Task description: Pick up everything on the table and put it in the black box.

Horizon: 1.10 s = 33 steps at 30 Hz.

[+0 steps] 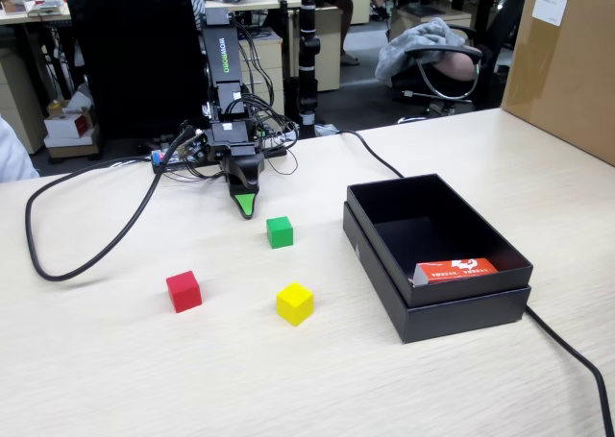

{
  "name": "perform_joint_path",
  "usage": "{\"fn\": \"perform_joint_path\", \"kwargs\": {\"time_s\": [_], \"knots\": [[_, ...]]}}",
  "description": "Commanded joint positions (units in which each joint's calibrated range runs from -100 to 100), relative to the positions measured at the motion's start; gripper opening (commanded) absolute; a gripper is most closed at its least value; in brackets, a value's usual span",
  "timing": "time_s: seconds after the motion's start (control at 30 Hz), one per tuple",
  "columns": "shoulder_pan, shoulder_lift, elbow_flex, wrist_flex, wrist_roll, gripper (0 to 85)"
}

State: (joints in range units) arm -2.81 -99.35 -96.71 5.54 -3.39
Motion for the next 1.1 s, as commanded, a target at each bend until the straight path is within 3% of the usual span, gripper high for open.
{"fn": "perform_joint_path", "kwargs": {"time_s": [0.0,0.27,0.63,1.07], "knots": [[0.0,1.1,1.8,-5.5,0.8,49.6],[0.0,1.5,26.2,-37.5,6.4,49.2],[0.2,10.3,60.4,-70.2,6.7,47.5],[2.8,15.6,80.7,-81.2,5.6,44.9]]}}
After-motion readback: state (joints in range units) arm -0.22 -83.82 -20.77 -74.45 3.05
